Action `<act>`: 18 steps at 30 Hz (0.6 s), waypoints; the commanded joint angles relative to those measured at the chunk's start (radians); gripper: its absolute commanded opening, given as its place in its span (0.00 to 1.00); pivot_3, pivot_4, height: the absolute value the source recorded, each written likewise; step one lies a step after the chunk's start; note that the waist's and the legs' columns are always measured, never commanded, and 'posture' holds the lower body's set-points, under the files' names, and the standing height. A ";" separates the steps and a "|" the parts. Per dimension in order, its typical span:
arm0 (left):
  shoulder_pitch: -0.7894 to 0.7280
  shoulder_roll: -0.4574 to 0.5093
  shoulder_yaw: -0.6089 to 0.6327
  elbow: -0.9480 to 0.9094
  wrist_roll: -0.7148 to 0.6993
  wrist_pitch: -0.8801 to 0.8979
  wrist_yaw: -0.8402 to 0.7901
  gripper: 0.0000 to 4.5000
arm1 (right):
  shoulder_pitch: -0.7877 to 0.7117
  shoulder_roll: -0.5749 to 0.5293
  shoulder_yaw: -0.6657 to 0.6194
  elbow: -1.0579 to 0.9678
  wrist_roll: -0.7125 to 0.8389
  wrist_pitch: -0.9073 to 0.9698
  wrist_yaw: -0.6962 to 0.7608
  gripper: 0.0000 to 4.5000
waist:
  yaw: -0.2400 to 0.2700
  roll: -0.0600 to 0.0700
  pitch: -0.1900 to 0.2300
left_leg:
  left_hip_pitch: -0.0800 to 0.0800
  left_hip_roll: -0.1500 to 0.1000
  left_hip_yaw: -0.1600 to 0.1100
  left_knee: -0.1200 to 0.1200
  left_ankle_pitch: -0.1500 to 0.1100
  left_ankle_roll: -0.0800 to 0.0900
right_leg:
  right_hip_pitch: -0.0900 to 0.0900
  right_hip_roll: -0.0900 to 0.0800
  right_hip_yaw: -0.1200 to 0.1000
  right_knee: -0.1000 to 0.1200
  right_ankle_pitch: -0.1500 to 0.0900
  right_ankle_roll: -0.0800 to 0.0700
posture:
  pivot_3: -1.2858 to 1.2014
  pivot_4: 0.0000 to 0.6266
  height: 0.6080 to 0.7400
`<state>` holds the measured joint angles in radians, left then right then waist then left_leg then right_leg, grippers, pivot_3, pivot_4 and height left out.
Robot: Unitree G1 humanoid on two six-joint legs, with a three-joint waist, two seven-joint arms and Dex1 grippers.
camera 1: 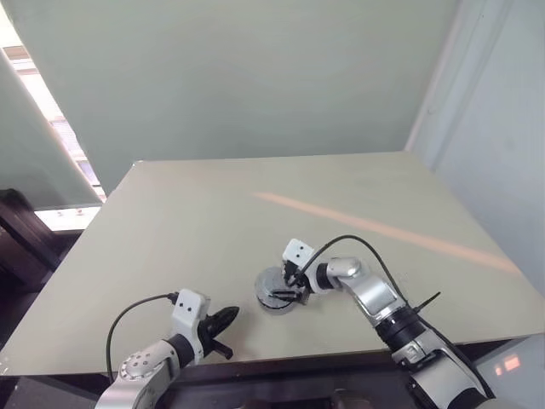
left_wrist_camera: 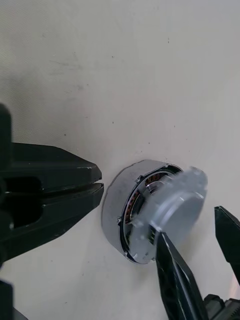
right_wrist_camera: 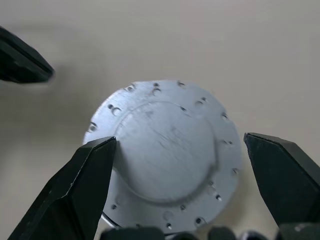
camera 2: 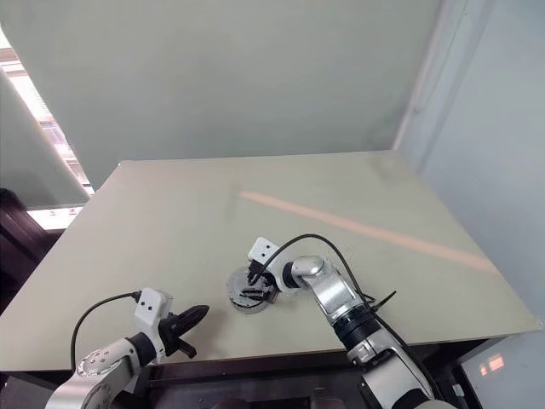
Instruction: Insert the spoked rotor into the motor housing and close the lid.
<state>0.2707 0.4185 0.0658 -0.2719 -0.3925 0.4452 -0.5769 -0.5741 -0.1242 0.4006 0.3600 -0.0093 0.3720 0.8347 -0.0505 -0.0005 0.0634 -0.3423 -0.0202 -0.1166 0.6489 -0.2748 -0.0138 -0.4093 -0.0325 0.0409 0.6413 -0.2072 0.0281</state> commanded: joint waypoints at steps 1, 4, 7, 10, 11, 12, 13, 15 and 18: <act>-0.011 0.005 0.017 -0.034 -0.003 -0.021 -0.001 0.00 | -0.022 0.000 -0.064 0.020 0.073 -0.051 0.057 1.00 | 0.000 0.000 0.000 | 0.000 0.000 0.000 0.000 0.000 0.000 | 0.000 0.000 0.000 0.000 0.000 0.000 | 0.52 0.00 1.00; -0.016 0.005 0.015 -0.029 -0.001 -0.021 -0.002 0.00 | -0.032 -0.013 -0.079 0.063 0.086 -0.109 0.098 1.00 | 0.000 0.000 0.000 | 0.000 0.000 0.000 0.000 0.000 0.000 | 0.000 0.000 0.000 0.000 0.000 0.000 | 0.52 0.00 1.00; -0.023 0.007 0.013 -0.024 -0.001 -0.019 -0.005 0.00 | -0.038 -0.012 -0.083 0.107 0.093 -0.134 0.127 1.00 | 0.000 0.000 0.000 | 0.000 0.000 0.000 0.000 0.000 0.000 | 0.000 0.000 0.000 0.000 0.000 0.000 | 0.52 0.00 1.00; -0.026 0.009 0.011 -0.022 0.000 -0.017 -0.008 0.00 | -0.043 -0.001 -0.084 0.147 0.090 -0.164 0.146 1.00 | 0.000 0.000 0.000 | 0.000 0.000 0.000 0.000 0.000 0.000 | 0.000 0.000 0.000 0.000 0.000 0.000 | 0.52 0.00 1.00; -0.027 0.010 0.011 -0.021 0.000 -0.017 -0.009 0.00 | -0.045 0.003 -0.085 0.160 0.087 -0.173 0.145 1.00 | 0.000 0.000 0.000 | 0.000 0.000 0.000 0.000 0.000 0.000 | 0.000 0.000 0.000 0.000 0.000 0.000 | 0.52 0.00 1.00; -0.027 0.011 0.011 -0.021 0.000 -0.016 -0.009 0.00 | -0.048 0.007 -0.086 0.169 0.085 -0.179 0.145 1.00 | 0.000 0.000 0.000 | 0.000 0.000 0.000 0.000 0.000 0.000 | 0.000 0.000 0.000 0.000 0.000 0.000 | 0.52 0.00 1.00; -0.028 0.011 0.011 -0.021 0.000 -0.016 -0.010 0.00 | -0.050 0.012 -0.086 0.181 0.083 -0.188 0.146 1.00 | 0.000 0.000 0.000 | 0.000 0.000 0.000 0.000 0.000 0.000 | 0.000 0.000 0.000 0.000 0.000 0.000 | 0.52 0.00 1.00; -0.027 0.012 0.012 -0.023 0.001 -0.016 -0.012 0.00 | -0.054 0.023 -0.083 0.207 0.076 -0.210 0.140 1.00 | 0.000 0.000 0.000 | 0.000 0.000 0.000 0.000 0.000 0.000 | 0.000 0.000 0.000 0.000 0.000 0.000 | 0.52 0.00 1.00; -0.022 0.016 0.014 -0.027 0.000 -0.016 -0.014 0.00 | -0.062 0.037 -0.081 0.241 0.066 -0.237 0.132 1.00 | 0.000 0.000 0.000 | 0.000 0.000 0.000 0.000 0.000 0.000 | 0.000 0.000 0.000 0.000 0.000 0.000 | 0.52 0.00 1.00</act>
<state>0.2576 0.4238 0.0647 -0.2717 -0.3915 0.4444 -0.5846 -0.6002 -0.0946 0.3351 0.6034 0.0553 0.1691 0.9708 -0.0508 -0.0004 0.0634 -0.3420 -0.0202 -0.1164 0.6490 -0.2748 -0.0138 -0.4093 -0.0323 0.0412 0.6417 -0.2070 0.0283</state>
